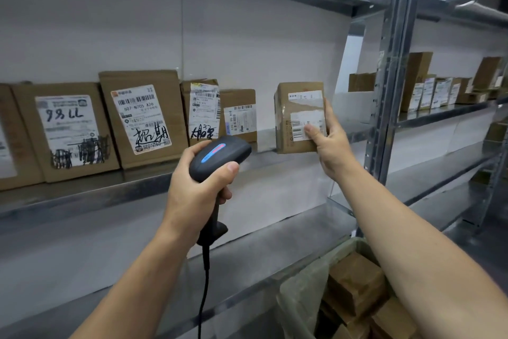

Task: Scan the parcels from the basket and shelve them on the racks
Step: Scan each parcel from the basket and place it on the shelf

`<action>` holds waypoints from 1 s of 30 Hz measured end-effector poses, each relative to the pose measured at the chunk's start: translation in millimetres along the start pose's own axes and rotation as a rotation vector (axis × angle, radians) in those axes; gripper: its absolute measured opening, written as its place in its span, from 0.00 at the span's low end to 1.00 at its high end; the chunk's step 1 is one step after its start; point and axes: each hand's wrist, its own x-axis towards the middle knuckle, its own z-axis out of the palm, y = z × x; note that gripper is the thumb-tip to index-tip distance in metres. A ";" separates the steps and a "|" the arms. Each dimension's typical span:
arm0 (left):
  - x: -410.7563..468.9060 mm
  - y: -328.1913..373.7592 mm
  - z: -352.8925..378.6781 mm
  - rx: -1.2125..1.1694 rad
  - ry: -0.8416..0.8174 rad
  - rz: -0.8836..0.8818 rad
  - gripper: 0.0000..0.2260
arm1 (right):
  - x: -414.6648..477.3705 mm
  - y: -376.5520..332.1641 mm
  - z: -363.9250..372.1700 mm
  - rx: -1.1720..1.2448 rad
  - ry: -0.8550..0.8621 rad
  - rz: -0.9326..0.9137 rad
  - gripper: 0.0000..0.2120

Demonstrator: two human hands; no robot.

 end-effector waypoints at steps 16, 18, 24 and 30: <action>60.3 -29.0 44.3 0.020 0.088 0.065 0.27 | 93.9 31.9 -14.2 -0.074 -0.125 -0.028 0.37; 63.6 -32.6 47.3 0.033 0.102 0.063 0.25 | 98.5 38.0 -13.3 -0.082 -0.164 -0.004 0.37; 68.2 -39.4 53.8 0.033 0.136 0.057 0.25 | 113.8 38.0 -7.9 -0.198 -0.373 -0.005 0.38; 68.6 -41.7 52.5 0.055 0.171 0.047 0.26 | 128.5 50.5 3.1 -0.131 -0.375 0.032 0.35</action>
